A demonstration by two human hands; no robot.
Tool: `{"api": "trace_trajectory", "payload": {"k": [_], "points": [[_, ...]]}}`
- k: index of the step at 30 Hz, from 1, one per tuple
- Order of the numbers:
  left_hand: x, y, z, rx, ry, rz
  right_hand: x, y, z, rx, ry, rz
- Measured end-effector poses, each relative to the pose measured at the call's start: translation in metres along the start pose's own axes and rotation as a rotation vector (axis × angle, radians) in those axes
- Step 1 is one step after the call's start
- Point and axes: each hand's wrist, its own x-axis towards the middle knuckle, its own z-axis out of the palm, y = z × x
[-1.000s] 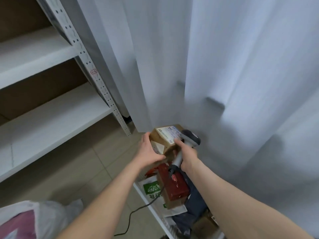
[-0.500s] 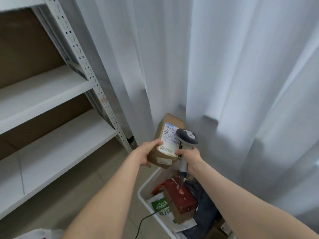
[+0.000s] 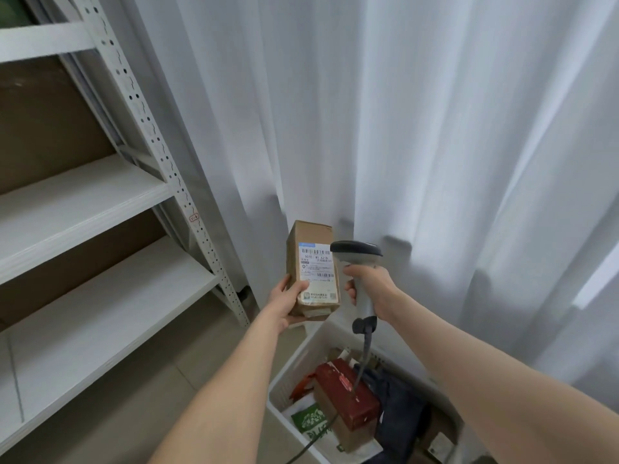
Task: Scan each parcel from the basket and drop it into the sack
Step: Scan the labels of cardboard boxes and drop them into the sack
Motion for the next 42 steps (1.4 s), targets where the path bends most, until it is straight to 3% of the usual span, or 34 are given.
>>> {"api": "trace_trajectory", "payload": {"k": [11,32,42], "points": [[0.006,-0.003,-0.003,-0.030,0.020,0.008,-0.002,-0.015,0.013,-0.137,-0.014,0.028],[0.017,0.000,-0.007,-0.049,0.040,0.003,-0.011,-0.044,0.023,-0.166,-0.109,0.080],[0.011,0.001,-0.013,-0.054,0.040,0.000,-0.013,-0.041,0.034,-0.164,-0.070,0.099]]}}
